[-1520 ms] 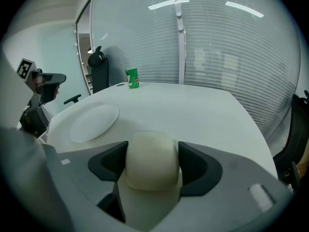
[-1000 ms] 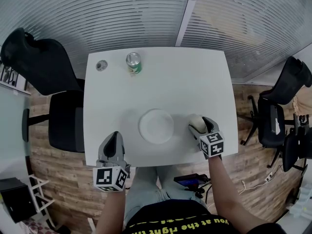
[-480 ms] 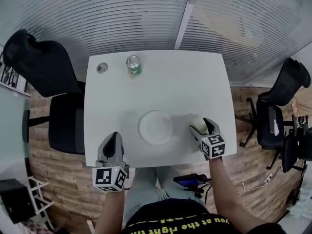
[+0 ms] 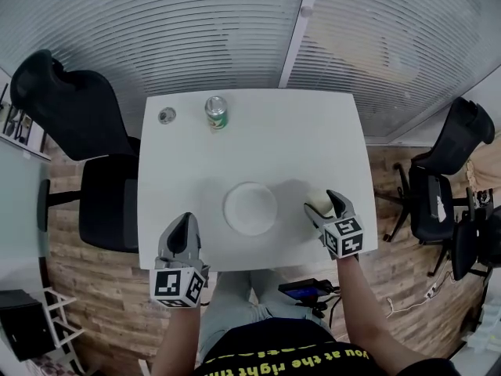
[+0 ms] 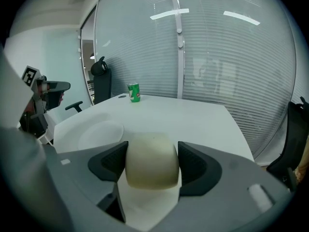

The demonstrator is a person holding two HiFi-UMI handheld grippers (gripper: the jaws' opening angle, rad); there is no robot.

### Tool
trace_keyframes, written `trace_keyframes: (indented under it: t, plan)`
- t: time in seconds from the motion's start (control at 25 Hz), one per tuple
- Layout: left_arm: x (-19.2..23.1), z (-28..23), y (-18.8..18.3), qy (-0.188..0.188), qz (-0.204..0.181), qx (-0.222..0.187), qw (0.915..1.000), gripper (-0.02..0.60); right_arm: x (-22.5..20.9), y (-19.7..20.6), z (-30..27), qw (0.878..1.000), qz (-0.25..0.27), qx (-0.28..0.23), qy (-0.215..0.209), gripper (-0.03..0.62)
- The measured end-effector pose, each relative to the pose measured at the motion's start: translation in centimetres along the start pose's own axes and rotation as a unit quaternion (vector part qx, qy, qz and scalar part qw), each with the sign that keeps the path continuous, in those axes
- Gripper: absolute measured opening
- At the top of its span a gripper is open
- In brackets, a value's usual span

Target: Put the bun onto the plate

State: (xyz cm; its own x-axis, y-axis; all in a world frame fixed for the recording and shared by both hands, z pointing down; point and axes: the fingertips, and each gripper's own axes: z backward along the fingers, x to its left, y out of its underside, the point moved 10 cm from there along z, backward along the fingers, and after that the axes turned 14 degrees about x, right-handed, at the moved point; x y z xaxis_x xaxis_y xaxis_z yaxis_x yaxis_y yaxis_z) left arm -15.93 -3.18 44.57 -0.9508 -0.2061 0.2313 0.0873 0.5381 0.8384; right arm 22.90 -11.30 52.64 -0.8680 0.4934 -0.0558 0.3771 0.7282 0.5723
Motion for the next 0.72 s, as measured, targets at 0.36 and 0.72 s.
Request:
trace_keyframes:
  t: [0.36,0.72]
  plan:
    - [-0.2,-0.1,-0.8,0.007,0.0,-0.011,0.9999,0.0,0.1,-1.8,2.1,1.0,0.012,-0.013,0.003,0.331]
    - [0.3,0.2,-1.5,0.002,0.0,-0.023,0.9997,0.0,0.5,-3.7,4.0,0.999,0.022,-0.03,0.006,0.331]
